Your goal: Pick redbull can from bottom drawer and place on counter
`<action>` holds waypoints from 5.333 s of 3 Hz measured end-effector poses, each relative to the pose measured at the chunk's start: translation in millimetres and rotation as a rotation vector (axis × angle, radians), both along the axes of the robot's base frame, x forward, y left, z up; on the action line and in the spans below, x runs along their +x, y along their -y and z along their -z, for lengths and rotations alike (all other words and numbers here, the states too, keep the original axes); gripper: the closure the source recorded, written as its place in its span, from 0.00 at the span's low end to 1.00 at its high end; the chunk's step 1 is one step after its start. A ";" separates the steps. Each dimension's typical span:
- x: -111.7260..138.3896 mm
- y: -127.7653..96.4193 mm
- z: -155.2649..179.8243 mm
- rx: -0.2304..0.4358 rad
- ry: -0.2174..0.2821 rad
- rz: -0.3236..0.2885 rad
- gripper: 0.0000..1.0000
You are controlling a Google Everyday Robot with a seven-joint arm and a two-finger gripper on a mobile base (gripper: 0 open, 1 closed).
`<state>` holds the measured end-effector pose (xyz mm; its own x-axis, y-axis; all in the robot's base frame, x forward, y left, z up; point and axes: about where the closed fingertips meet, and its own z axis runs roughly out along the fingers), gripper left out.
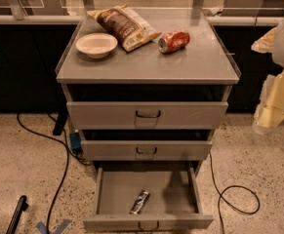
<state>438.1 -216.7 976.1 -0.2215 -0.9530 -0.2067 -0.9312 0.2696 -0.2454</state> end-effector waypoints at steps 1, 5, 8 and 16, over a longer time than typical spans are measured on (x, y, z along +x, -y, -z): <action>0.1 -0.1 -0.5 0.000 0.002 0.000 0.00; 72.4 65.9 191.2 0.239 -0.013 0.174 0.00; 79.6 62.1 262.5 0.317 -0.115 0.173 0.00; 23.2 -61.7 581.5 0.842 -0.639 1.072 0.00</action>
Offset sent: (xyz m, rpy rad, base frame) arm 0.0223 -0.0264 -0.0330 -0.0220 0.0138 -0.0276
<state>461.4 -154.9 394.7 -0.9784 0.0594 -0.1981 -0.0943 0.7243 0.6830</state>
